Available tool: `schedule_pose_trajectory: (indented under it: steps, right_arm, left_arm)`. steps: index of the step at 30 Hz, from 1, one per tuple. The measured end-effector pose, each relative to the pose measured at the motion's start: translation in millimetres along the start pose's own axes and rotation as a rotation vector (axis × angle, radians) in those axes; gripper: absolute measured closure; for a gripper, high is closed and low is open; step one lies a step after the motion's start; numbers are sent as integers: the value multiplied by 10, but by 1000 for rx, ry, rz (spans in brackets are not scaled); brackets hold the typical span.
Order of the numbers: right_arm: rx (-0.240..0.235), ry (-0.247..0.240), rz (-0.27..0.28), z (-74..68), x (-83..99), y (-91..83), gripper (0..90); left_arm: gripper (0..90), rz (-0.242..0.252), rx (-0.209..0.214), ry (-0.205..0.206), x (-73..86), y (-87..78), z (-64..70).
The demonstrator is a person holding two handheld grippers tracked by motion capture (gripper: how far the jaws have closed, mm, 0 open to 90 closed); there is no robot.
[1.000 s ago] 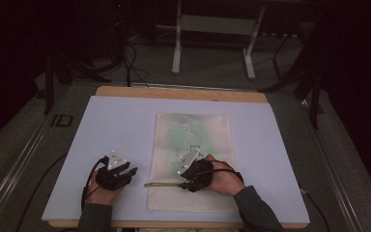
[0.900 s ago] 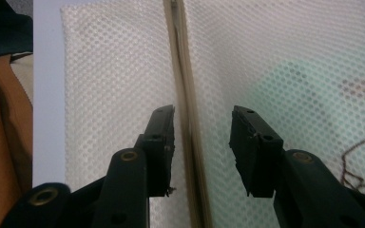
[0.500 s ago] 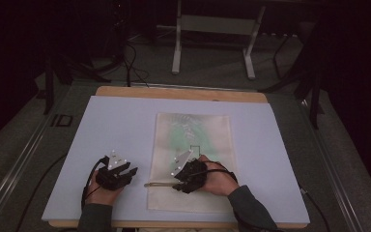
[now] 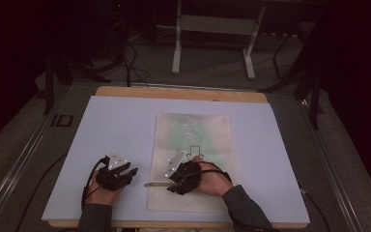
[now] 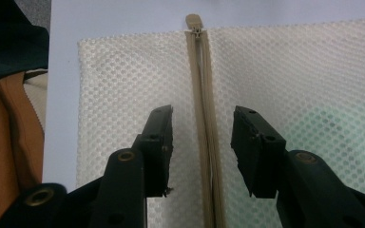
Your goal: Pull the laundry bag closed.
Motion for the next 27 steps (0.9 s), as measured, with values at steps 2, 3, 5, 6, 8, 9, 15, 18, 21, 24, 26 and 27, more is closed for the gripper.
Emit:
schedule_pose_trajectory:
  steps: [2,3,5,6,8,9,15,18,21,24,26,27]
  right_arm:
    - [-1,-3,2,1,-17,13,591]
    - [-3,-1,0,-1,-25,18,592]
    - [-4,-8,-1,1,-43,30,593]
    - [-6,-4,0,-1,-52,37,595]
    - [-6,-7,1,5,-69,49,597]
    - [-7,-7,3,8,-78,56,597]
    - [-12,-3,2,17,-108,79,613]
    - [-15,-4,4,26,-147,100,640]
    - [-18,-18,7,36,-165,113,704]
    - [-22,-20,6,40,-181,139,716]
    - [-22,-12,9,41,-194,150,724]
    - [-22,-15,11,48,-203,157,725]
  left_arm:
    - [613,0,1,-1,1,0,1]
    - [613,-1,1,-1,1,0,1]
    - [613,0,1,0,0,-1,1]
    - [613,-1,1,-1,0,-1,0]
    - [613,-1,0,-2,0,-2,-3]
    - [613,-1,0,-2,0,-3,-4]
    - [613,-1,0,-5,0,-5,-7]
    - [613,1,-1,-6,0,-5,-9]
    - [613,1,-1,-8,1,-6,-11]
    - [613,1,-1,-7,1,-5,-12]
    - [612,1,-1,-8,1,-5,-11]
    - [612,1,-1,-9,1,-5,-11]
Point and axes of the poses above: each handheld gripper's, and its own axes: y roughly forward along the jaws, x roughly out of its underside, z roughly to its right, the point moved 3 cm from there along y, roughly forward along the jaws, and after that the axes turned 15 degrees about -x, right-handed, at the moved point
